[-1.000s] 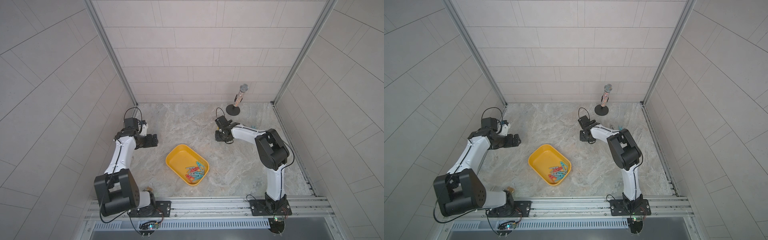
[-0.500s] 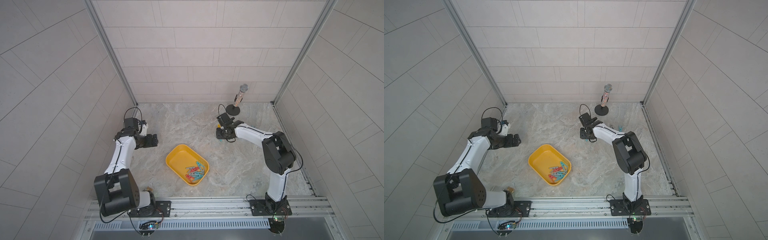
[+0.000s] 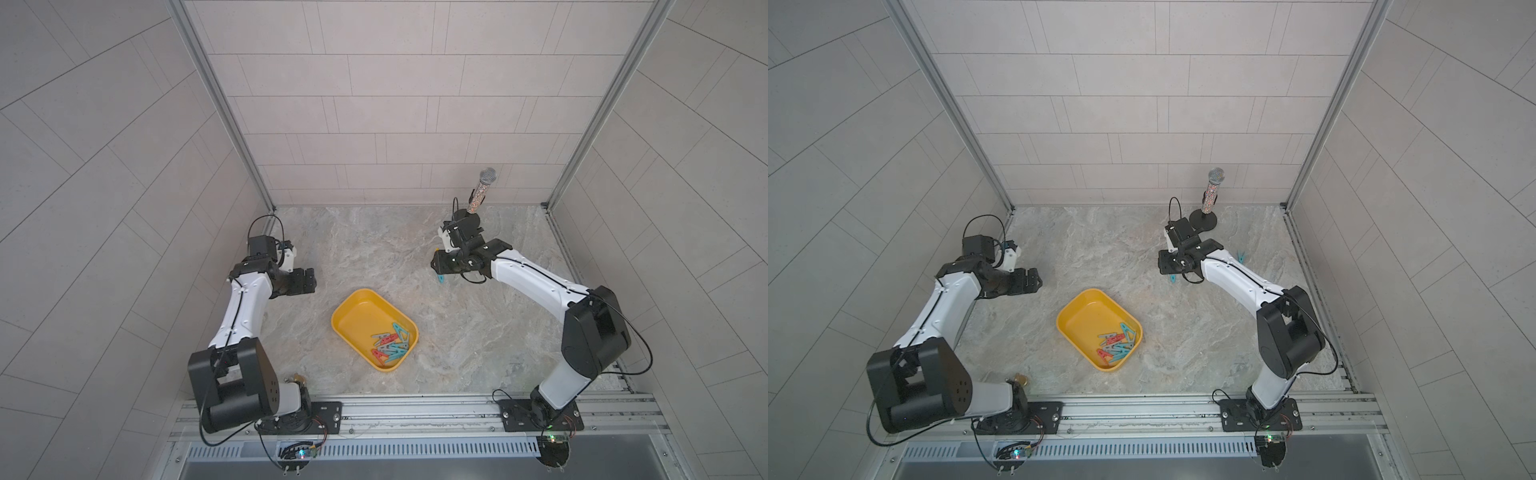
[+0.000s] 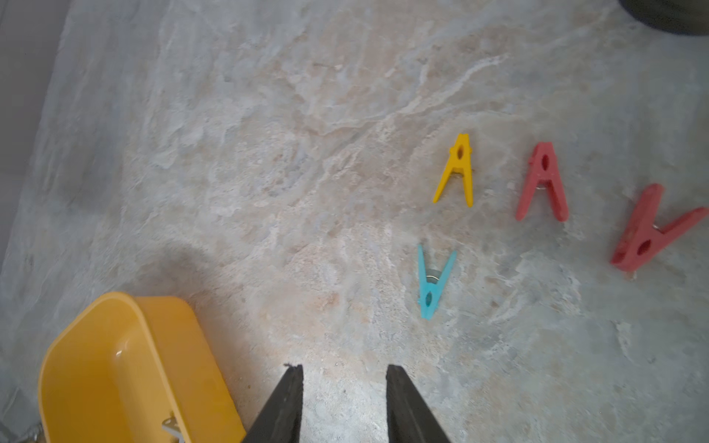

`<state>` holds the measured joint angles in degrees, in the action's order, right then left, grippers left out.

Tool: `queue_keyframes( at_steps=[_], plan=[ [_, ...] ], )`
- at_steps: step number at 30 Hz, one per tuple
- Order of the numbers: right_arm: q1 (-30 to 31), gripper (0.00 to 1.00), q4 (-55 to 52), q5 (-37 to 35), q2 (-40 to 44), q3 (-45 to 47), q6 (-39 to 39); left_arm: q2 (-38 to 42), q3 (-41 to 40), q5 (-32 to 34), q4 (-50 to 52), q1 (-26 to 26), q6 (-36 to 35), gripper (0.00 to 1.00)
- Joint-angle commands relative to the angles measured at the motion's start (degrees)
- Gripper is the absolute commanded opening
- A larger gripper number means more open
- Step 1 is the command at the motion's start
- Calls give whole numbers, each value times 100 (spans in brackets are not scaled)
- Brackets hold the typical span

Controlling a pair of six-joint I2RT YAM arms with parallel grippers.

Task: Take the clothespins out of the storage box
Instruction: Pick up the clothespin from the storage box.

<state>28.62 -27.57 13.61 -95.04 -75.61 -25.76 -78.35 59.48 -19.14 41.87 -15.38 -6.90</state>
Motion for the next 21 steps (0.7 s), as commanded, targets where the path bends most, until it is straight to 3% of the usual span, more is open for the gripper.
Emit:
queue_keyframes(
  at_steps=[1,12,21],
  plan=[
    [320,39,-235,484,203,6,606,-9,107,-13,30,-44,28,100],
    [1969,38,-972,902,-252,-529,2315,-41,108,-3,32,-44,22,100],
    [2759,37,-955,842,-1191,-984,2507,-41,107,5,32,-45,22,100]
  ],
)
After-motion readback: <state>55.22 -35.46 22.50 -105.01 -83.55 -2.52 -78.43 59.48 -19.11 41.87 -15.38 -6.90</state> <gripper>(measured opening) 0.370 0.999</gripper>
